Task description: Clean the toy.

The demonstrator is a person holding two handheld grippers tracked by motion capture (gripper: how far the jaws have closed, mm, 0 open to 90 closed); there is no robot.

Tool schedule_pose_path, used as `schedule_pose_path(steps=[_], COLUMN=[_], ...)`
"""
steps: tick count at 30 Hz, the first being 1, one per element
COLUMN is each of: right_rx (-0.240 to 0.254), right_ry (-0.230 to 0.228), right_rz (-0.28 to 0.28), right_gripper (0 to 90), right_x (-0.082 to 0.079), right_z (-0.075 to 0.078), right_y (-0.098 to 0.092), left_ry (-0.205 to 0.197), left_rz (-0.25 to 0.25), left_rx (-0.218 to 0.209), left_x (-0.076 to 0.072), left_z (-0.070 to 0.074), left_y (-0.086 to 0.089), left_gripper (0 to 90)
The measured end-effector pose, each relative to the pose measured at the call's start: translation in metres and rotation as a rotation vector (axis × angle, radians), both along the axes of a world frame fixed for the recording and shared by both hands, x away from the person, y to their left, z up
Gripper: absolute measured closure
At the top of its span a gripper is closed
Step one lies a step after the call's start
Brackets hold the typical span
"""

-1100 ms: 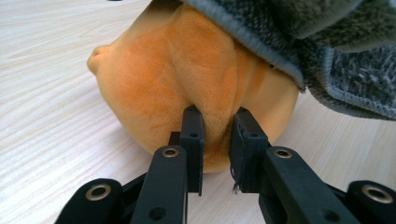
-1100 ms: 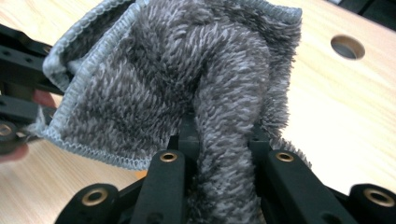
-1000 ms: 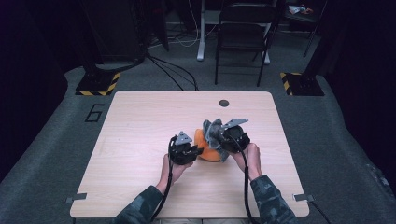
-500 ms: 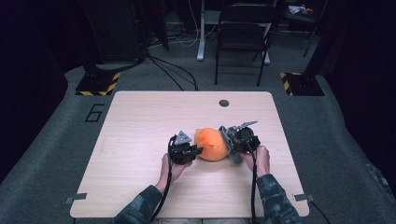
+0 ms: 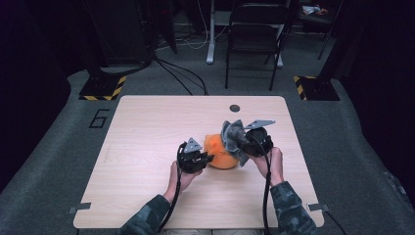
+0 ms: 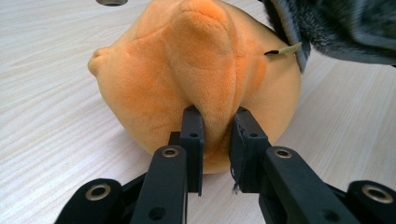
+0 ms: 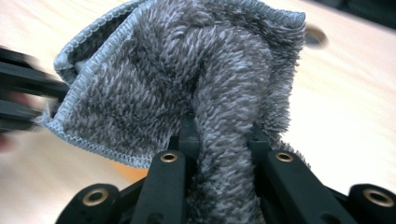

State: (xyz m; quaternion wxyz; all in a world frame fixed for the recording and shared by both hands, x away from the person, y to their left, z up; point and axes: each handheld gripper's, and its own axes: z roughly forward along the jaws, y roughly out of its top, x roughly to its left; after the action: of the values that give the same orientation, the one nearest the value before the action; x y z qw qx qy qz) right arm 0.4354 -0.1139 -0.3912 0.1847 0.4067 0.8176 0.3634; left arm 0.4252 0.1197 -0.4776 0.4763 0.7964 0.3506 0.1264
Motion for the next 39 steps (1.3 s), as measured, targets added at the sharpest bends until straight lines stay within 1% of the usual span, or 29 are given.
schedule_pose_path(steps=[2, 3, 4, 5, 6, 7, 8, 9, 12, 14, 19, 21, 22, 23, 24, 27, 29, 32, 39], right_rx=[-0.009, -0.015, -0.034, -0.054, -0.077, -0.090, -0.083, -0.073, -0.079, -0.091, -0.127, -0.117, -0.120, -0.117, -0.117, -0.127, -0.132, -0.128, -0.159], right_ry=[-0.017, -0.018, -0.015, -0.013, -0.015, -0.008, 0.003, 0.015, 0.033, 0.042, 0.076, 0.099, 0.108, 0.118, 0.124, 0.131, 0.147, 0.159, 0.207], right_rz=[0.038, 0.047, 0.061, 0.057, 0.056, 0.049, 0.046, 0.031, 0.016, -0.006, -0.040, -0.057, -0.064, -0.071, -0.076, -0.084, -0.095, -0.103, -0.135], right_gripper=[75.5, 75.5, 75.5, 75.5, 75.5, 75.5, 75.4, 75.4, 75.4, 75.4, 75.5, 75.5, 75.5, 75.4, 75.5, 75.5, 75.4, 75.4, 75.4], right_x=[-0.005, -0.006, -0.006, -0.005, -0.003, 0.000, 0.002, 0.004, 0.007, 0.009, 0.015, 0.018, 0.020, 0.021, 0.022, 0.025, 0.026, 0.029, 0.035], right_z=[0.002, 0.001, -0.002, -0.006, -0.010, -0.015, -0.018, -0.020, -0.022, -0.025, -0.035, -0.043, -0.045, -0.048, -0.050, -0.055, -0.058, -0.063, -0.079], right_y=[0.012, 0.018, 0.023, 0.026, 0.028, 0.028, 0.026, 0.024, 0.017, 0.012, 0.000, -0.006, -0.008, -0.009, -0.011, -0.013, -0.015, -0.018, -0.024], left_ry=[-0.001, -0.005, -0.003, -0.009, -0.002, -0.005, -0.004, 0.000, -0.002, 0.001, 0.003, 0.004, 0.003, 0.002, 0.011, 0.012, 0.011, 0.012, 0.015], left_rz=[-0.004, -0.007, -0.009, -0.004, -0.007, -0.007, -0.007, -0.005, -0.004, -0.004, -0.005, -0.005, -0.003, -0.003, 0.000, 0.000, 0.005, 0.004, 0.002], left_rx=[0.002, 0.007, 0.011, 0.012, 0.013, 0.019, 0.017, 0.011, 0.013, 0.012, 0.010, 0.010, 0.009, 0.010, 0.003, 0.005, 0.000, -0.001, -0.004], left_x=[-0.002, -0.002, -0.002, -0.002, -0.002, -0.001, -0.001, 0.000, 0.000, 0.000, 0.001, 0.002, 0.002, 0.002, 0.001, 0.002, 0.002, 0.002, 0.002], left_z=[0.000, 0.001, 0.001, 0.000, 0.000, 0.000, -0.001, -0.001, -0.001, -0.001, -0.002, -0.002, -0.002, -0.002, -0.002, -0.002, -0.003, -0.003, -0.003], left_y=[-0.002, -0.002, -0.002, -0.002, -0.002, -0.001, 0.000, 0.000, 0.000, 0.000, 0.001, 0.001, 0.001, 0.001, 0.001, 0.001, 0.001, 0.001, 0.002], left_gripper=[76.8, 76.8, 76.8, 76.8, 76.8, 76.8, 76.8, 76.8, 76.8, 76.8, 76.8, 76.8, 76.8, 76.8, 76.8, 76.8, 76.8, 76.8, 76.8])
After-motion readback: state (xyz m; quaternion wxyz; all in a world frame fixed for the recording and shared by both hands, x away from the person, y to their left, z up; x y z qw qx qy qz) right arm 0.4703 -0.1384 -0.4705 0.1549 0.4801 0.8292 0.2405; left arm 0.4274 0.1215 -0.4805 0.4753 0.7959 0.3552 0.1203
